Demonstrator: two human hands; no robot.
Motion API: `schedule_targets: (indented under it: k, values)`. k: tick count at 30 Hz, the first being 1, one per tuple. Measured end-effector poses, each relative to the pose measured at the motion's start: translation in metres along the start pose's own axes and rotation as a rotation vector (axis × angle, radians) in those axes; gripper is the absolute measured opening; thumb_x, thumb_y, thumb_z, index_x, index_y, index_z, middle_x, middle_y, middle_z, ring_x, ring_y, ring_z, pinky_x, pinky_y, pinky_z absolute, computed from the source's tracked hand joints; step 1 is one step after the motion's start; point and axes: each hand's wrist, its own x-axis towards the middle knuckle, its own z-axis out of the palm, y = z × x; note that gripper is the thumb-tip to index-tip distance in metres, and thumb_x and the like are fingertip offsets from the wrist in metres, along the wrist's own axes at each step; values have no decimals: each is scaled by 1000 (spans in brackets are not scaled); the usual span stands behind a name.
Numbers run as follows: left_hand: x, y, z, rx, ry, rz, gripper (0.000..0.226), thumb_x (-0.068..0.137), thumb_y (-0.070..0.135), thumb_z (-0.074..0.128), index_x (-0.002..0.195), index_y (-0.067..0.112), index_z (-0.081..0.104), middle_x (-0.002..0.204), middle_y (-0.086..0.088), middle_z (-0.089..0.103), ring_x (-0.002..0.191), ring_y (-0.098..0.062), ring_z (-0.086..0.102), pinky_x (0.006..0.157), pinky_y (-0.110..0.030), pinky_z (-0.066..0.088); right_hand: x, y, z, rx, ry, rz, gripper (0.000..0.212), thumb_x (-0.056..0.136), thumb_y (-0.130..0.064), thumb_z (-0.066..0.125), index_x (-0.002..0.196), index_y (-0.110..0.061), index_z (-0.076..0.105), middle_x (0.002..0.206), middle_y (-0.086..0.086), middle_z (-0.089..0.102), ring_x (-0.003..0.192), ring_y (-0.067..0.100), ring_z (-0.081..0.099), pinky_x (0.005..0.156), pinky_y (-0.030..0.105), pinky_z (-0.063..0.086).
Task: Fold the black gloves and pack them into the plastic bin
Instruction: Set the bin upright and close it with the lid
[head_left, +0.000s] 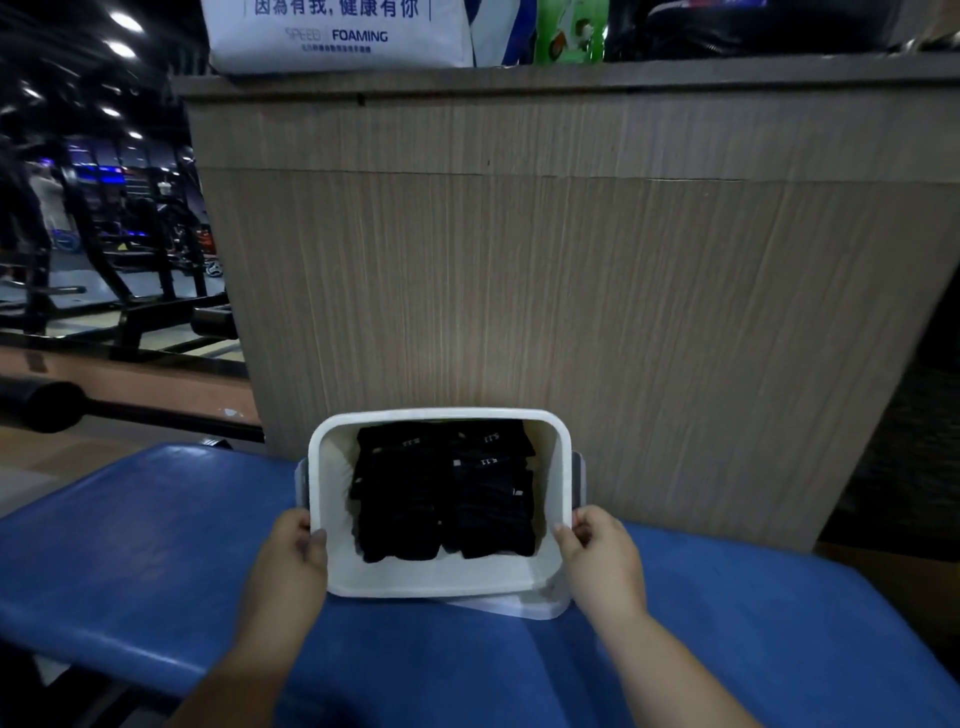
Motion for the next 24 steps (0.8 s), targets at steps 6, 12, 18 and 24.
schedule_targets:
  k: [6, 12, 18, 24]
  values:
    - [5, 17, 13, -37, 58, 62, 6, 96, 21, 47, 96, 23, 52, 82, 0, 61, 75, -25, 56, 65, -36, 45, 10, 2, -24, 24, 7, -26, 22, 91, -27, 62, 73, -16, 53, 78, 0, 56, 65, 10, 49, 53, 22, 36]
    - [12, 36, 28, -75, 81, 102, 11, 95, 18, 46, 98, 19, 57, 91, -2, 60, 84, -25, 56, 66, -34, 42, 19, 5, -47, 86, 27, 7, 26, 90, -26, 64, 68, -17, 52, 67, -1, 55, 60, 14, 47, 53, 28, 37]
    - [9, 65, 49, -31, 8, 187, 9, 97, 17, 48, 95, 16, 56, 83, 1, 58, 81, -22, 53, 57, -29, 32, 28, 15, -84, 10, 69, 53, 21, 91, -32, 61, 75, -19, 57, 82, -1, 63, 74, 17, 57, 60, 30, 39]
    - [-7, 93, 87, -26, -115, 212, 16, 97, 25, 48, 82, 21, 54, 81, 1, 61, 73, -19, 58, 63, -34, 44, 30, 34, -132, -113, 200, 92, 22, 93, -31, 57, 79, -15, 60, 84, 3, 64, 79, 22, 56, 59, 32, 34]
